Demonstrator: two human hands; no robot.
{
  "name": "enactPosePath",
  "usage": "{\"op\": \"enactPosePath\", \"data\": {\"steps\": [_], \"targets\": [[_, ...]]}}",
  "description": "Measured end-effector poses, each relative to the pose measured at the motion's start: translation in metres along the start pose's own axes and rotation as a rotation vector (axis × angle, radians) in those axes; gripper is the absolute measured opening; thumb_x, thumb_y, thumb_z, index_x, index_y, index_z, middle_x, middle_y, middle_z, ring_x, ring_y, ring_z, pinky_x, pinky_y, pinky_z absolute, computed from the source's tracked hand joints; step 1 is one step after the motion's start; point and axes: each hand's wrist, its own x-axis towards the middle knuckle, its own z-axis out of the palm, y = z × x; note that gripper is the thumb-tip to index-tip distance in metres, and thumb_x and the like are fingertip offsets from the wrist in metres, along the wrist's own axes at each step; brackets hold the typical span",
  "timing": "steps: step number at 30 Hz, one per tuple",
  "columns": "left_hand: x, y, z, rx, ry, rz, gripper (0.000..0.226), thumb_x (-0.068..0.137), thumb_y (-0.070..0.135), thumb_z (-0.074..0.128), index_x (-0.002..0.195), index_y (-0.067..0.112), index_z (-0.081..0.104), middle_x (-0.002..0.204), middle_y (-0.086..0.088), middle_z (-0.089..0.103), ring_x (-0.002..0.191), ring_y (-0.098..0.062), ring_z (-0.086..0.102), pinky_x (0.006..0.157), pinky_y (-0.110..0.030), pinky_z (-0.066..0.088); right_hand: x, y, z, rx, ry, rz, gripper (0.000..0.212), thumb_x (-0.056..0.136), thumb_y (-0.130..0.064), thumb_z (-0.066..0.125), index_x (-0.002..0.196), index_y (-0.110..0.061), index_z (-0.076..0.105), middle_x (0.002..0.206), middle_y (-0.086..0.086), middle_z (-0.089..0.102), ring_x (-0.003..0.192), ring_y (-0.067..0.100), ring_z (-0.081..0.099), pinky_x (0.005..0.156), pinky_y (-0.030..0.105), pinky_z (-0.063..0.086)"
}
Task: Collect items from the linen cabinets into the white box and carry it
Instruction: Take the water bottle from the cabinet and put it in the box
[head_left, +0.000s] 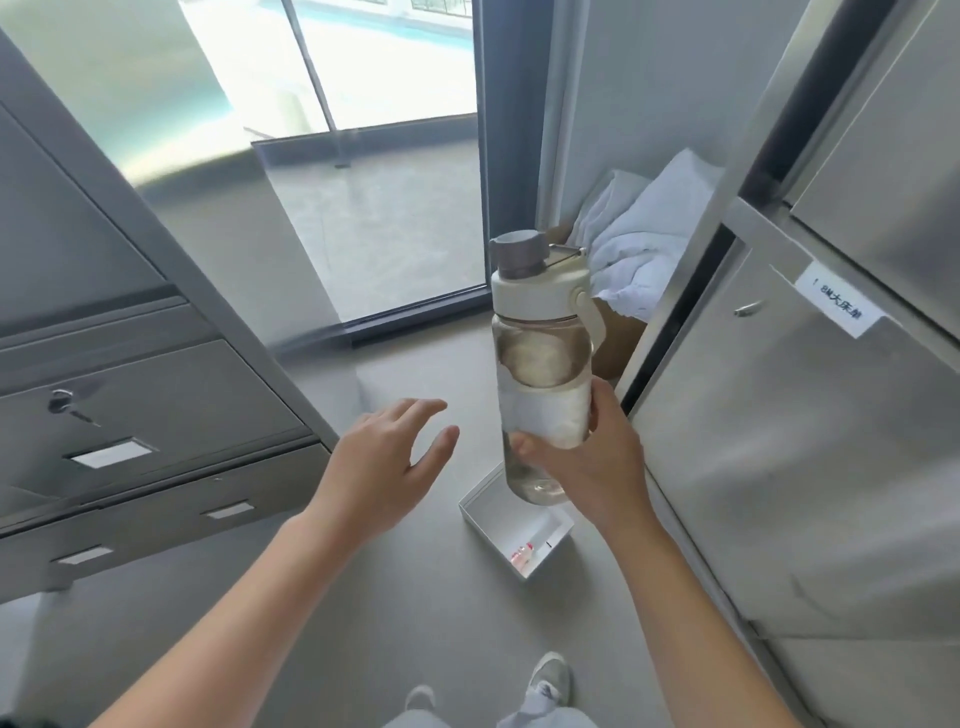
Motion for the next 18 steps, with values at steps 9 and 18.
{"op": "enactPosePath", "data": {"steps": [9,18], "targets": [[0.072,-0.051,0.015,-0.038,-0.126,0.119,0.044,0.097,0.058,0.037,0.126,0.032,0.056,0.118,0.015,0.063,0.103,-0.015,0.061,0.086,-0.031,0.043,0.038,0.015,0.049,-0.036,0.099,0.131,0.077,0.051,-0.063,0.086,0.119,-0.048,0.052,0.108,-0.034,0.062,0.098,-0.003,0.063,0.084,0.035,0.059],[0.120,-0.124,0.032,-0.037,-0.330,0.234,0.046,0.097,0.063,0.033,0.128,0.037,0.053,0.125,0.020,0.060,0.108,-0.013,0.060,0.089,-0.029,0.043,0.037,0.028,0.114,0.037,0.295,0.282,0.074,0.051,-0.058,0.088,0.117,-0.046,0.056,0.106,-0.023,0.071,0.100,0.003,0.068,0.084,0.038,0.060]]}}
